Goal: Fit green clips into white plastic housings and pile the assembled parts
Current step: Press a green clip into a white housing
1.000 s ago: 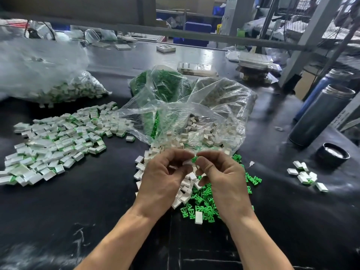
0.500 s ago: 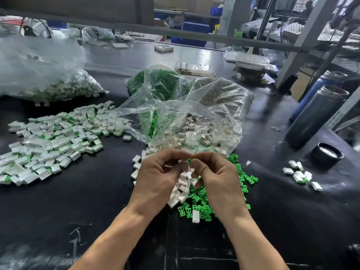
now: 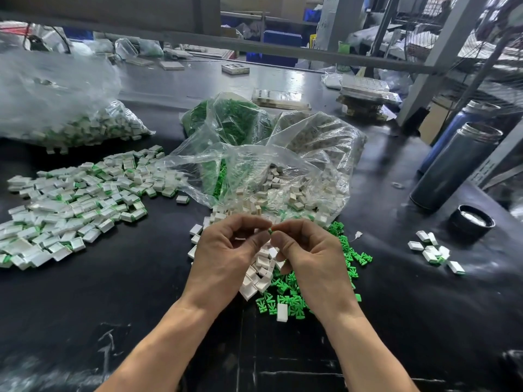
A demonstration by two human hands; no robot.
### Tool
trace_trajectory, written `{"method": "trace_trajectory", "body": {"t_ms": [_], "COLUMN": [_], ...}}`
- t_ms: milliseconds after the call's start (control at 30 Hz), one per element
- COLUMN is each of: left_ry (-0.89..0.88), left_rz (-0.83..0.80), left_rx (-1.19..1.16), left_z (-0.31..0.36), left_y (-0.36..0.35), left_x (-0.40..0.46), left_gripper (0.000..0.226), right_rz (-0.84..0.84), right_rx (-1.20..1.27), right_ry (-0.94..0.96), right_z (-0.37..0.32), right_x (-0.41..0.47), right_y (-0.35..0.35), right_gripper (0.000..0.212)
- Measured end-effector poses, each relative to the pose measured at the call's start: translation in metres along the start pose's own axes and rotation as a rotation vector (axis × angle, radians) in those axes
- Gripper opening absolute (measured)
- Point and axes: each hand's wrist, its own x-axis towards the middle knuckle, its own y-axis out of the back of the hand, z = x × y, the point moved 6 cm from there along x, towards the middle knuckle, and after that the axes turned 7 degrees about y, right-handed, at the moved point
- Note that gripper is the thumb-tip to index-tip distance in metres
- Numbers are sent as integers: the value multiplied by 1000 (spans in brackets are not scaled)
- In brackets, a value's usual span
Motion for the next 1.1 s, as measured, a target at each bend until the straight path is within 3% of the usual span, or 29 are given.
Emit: {"method": "trace_trajectory", "body": {"t_ms": [400, 1100], "left_ry": [-66, -47], "left_rz": [-28, -21], "left_rx": [-23, 47], "left_z": [7, 3], "left_y": [-1, -1], "left_x": [-2, 0], "left_gripper": [13, 18], "right_rz": [49, 58], "right_rx": [143, 163], "right_ry": [-53, -72], "right_z": [2, 7], "right_x": [0, 0], "right_y": [2, 2], "right_gripper": [11, 13]}}
